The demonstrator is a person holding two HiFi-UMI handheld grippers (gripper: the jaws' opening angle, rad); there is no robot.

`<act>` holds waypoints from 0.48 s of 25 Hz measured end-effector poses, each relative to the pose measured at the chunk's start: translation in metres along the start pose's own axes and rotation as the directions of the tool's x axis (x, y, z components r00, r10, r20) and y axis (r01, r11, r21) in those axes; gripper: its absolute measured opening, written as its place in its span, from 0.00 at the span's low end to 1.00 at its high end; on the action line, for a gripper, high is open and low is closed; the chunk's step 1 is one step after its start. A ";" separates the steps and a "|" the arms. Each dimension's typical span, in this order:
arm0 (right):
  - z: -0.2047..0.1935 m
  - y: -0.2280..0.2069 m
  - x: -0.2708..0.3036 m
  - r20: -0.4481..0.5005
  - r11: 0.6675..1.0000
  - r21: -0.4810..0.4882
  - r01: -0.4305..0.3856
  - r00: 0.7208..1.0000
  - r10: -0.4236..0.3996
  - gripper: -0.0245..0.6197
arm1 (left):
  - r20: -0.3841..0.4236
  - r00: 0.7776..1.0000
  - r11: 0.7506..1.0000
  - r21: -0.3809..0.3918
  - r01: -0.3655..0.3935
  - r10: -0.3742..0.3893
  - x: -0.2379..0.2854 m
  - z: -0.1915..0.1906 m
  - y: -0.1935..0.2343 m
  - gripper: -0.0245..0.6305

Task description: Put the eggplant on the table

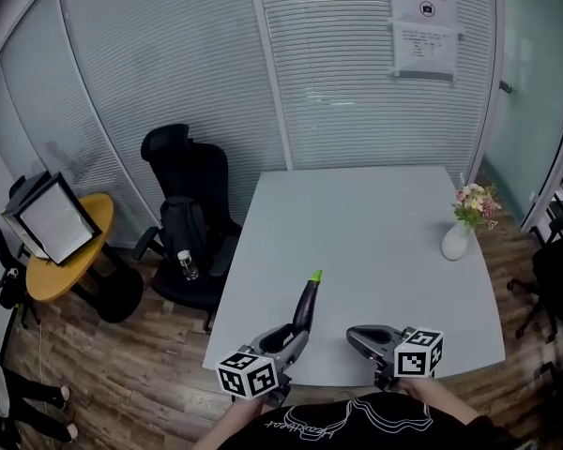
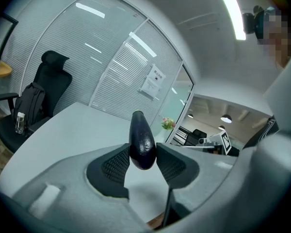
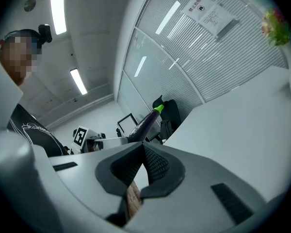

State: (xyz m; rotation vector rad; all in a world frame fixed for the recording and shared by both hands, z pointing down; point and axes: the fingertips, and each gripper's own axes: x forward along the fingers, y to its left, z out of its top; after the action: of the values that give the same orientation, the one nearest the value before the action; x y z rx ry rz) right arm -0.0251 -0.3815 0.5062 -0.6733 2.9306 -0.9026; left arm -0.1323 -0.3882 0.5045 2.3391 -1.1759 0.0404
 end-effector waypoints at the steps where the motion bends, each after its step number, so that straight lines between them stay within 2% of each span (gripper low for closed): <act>1: -0.001 -0.002 0.000 -0.003 1.000 0.003 0.002 1.000 -0.002 0.05 | -0.003 1.000 1.000 -0.009 -0.003 0.003 0.002 -0.002 0.003 0.31; 12: -0.012 -0.031 -0.012 -0.020 0.998 0.042 0.045 0.999 -0.044 0.05 | -0.084 0.995 0.996 -0.068 -0.049 0.043 0.032 -0.041 0.038 0.31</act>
State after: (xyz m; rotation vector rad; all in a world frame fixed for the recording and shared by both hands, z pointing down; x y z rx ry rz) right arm -0.0036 -0.3931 0.5318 -0.7348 2.9150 -0.9774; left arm -0.1332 -0.4117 0.5650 2.2279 -1.1719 0.1098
